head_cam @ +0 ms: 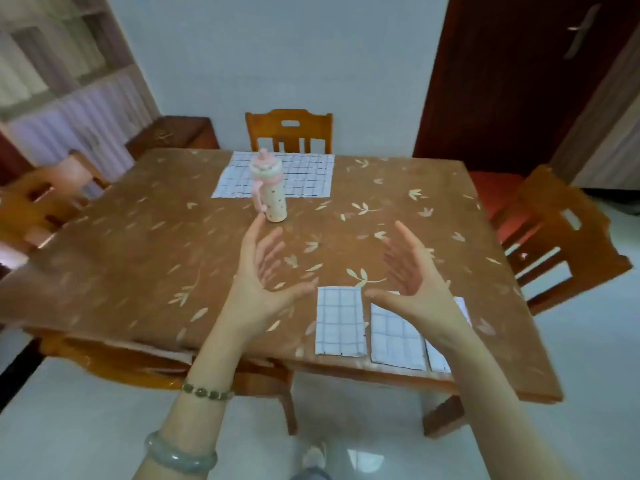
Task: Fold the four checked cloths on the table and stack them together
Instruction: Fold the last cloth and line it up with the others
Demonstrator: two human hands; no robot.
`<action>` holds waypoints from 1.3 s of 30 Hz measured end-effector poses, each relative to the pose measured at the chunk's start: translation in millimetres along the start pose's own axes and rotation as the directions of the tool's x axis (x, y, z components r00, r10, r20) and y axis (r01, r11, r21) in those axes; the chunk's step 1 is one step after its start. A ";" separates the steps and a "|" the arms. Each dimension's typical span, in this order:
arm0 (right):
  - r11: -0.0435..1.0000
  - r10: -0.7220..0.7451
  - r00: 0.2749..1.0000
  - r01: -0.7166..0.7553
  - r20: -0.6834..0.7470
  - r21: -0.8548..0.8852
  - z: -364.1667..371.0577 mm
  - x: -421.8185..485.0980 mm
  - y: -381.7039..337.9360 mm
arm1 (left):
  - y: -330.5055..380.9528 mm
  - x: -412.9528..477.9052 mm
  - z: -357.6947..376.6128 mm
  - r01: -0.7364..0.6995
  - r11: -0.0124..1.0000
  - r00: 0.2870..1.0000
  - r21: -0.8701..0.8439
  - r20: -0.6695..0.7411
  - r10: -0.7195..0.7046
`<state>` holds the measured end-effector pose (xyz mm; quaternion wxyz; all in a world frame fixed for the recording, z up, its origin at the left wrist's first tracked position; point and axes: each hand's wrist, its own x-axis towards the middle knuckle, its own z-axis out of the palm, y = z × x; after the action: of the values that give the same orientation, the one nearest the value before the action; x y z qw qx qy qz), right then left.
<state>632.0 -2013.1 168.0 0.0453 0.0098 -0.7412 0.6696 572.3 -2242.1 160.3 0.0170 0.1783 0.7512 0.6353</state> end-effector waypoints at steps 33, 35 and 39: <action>0.998 -0.045 0.591 0.053 0.806 0.017 699.9 53.7 -55.2 | -73.2 -316.3 -563.9 0.282 0.959 0.571 -0.015 -0.801 -0.180; 0.999 -0.034 0.592 0.045 0.805 0.010 725.0 67.8 -52.5 | -83.8 -308.5 -588.9 0.281 0.959 0.568 -0.026 -0.801 -0.188; 1.000 -0.026 0.590 0.023 0.807 0.014 783.7 106.3 -43.7 | -108.8 -286.0 -650.9 0.305 0.952 0.562 -0.031 -0.801 -0.206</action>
<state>487.1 -2791.4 142.3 -0.2859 0.3221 -0.6805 0.5928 649.0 -2956.3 123.4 -0.2370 -0.2332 0.7312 0.5957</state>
